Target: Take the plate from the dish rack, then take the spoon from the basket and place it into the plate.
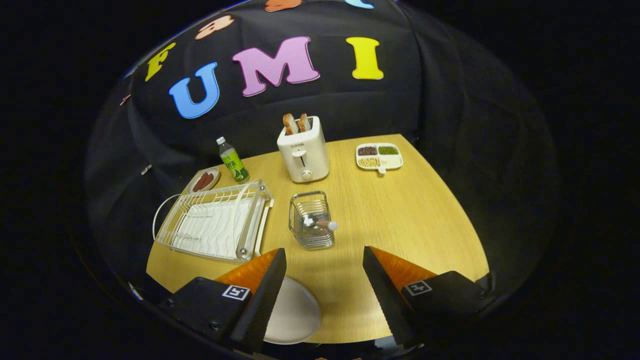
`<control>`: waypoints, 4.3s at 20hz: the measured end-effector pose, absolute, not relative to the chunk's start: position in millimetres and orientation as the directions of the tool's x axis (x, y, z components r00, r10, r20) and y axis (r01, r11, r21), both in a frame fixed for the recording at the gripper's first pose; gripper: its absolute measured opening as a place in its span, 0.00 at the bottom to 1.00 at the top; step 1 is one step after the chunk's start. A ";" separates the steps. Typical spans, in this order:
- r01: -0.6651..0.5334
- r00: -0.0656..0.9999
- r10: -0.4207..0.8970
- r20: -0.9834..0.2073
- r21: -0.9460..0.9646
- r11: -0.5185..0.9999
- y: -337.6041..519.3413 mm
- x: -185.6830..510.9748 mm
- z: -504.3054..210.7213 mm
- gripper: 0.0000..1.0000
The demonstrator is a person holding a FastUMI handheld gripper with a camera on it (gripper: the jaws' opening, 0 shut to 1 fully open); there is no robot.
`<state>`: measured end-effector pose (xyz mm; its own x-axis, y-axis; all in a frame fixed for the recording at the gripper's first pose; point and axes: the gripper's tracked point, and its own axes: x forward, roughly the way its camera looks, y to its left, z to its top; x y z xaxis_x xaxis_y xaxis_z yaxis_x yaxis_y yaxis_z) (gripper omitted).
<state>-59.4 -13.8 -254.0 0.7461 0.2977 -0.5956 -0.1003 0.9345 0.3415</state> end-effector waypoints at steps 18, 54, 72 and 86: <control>-0.325 0.711 0.350 -0.610 0.155 0.933 -25.9 13.1 -271.3 0.91; -0.279 0.663 0.404 -0.630 0.293 0.915 0.0 -20.1 -253.7 0.12; -0.367 0.428 0.556 -0.712 0.426 0.827 78.5 -188.9 -295.4 0.12; -0.383 0.391 0.523 -0.757 0.382 0.841 92.1 -201.4 -354.2 0.15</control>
<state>-201.4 92.1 -354.2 0.3913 0.5228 -0.7573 -0.3834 0.8408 0.3823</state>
